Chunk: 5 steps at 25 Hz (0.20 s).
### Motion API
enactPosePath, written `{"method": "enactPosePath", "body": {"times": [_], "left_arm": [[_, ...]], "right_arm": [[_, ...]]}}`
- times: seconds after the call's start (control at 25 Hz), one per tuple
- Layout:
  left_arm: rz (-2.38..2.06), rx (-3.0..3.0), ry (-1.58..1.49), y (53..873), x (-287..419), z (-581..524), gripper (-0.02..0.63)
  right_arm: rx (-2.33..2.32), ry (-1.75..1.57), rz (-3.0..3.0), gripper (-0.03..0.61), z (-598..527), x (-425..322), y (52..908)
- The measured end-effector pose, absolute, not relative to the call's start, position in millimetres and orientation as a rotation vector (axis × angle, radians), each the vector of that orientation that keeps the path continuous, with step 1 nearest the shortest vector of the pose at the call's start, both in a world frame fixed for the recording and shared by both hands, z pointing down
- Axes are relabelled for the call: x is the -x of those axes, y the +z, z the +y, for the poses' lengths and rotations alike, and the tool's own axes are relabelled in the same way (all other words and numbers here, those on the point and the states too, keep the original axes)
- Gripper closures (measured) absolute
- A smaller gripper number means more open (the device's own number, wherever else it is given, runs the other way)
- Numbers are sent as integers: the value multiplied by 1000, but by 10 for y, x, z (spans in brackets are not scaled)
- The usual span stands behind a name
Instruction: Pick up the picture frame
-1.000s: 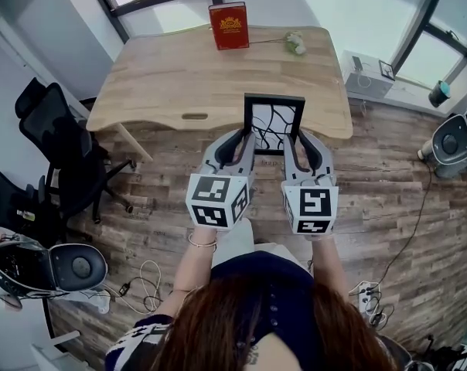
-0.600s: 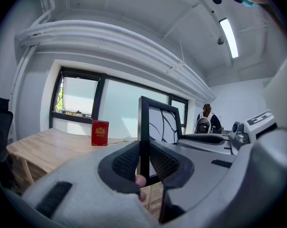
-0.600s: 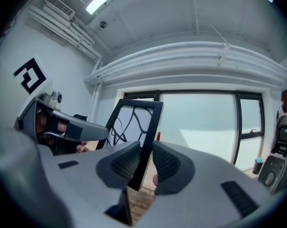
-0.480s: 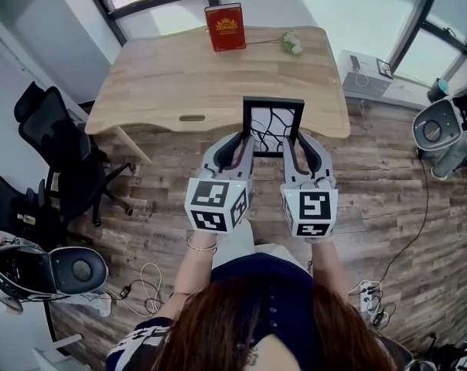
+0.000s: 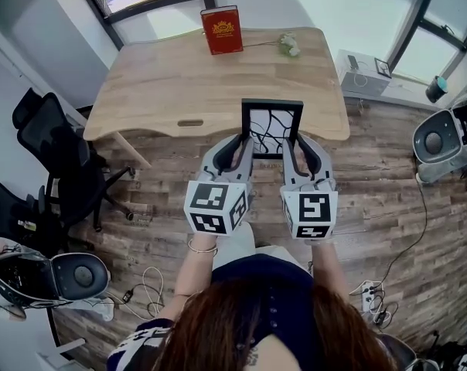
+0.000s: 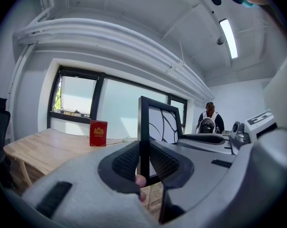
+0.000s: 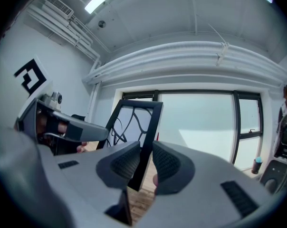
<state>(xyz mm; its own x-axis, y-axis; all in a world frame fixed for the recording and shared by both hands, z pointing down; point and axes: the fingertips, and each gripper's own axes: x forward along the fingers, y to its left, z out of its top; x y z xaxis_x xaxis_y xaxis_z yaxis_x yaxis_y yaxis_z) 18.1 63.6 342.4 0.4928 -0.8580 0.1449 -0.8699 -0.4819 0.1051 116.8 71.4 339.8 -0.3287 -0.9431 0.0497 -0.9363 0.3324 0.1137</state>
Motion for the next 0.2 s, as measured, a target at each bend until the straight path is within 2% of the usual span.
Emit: {"method": "enactPosePath", "body": {"times": [0.2], "left_arm": [[-1498,-2572,107,3415,-143,554,532]], "right_arm": [[-1762,-104,-2478,492,649,-1127,3374]]}}
